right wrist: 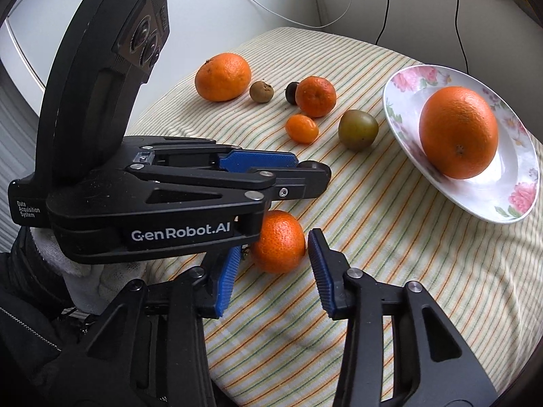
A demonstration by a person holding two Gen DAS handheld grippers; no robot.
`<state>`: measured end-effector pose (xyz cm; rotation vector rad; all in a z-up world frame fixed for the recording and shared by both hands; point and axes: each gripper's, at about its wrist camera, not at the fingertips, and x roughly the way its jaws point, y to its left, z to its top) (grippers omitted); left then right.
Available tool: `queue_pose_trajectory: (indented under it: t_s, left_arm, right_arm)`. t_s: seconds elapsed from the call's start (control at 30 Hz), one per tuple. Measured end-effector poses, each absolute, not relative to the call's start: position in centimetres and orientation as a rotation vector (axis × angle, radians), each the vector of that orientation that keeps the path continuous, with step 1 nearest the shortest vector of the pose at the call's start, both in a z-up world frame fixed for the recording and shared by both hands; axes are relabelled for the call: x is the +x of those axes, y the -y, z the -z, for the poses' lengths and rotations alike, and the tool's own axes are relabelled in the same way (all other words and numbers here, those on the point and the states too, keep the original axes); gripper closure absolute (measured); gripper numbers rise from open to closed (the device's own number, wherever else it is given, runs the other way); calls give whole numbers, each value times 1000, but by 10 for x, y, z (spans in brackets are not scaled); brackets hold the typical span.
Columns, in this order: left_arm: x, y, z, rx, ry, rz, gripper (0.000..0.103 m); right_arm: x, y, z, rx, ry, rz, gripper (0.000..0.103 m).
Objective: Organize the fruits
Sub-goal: 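Grasp a small tangerine with the right gripper while the left gripper grasps a dark plum, then lower the tangerine into the plate with the right gripper while the left gripper releases the plum there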
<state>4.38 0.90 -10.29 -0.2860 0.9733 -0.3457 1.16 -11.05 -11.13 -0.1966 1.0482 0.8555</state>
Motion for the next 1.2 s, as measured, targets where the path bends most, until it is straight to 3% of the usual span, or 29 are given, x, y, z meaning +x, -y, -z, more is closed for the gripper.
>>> queue_pose_trajectory:
  t_s: [1.2]
  left_arm:
    - [77, -3, 69, -263, -881, 367, 80]
  right_arm:
    - [54, 217, 59, -8, -905, -619, 67]
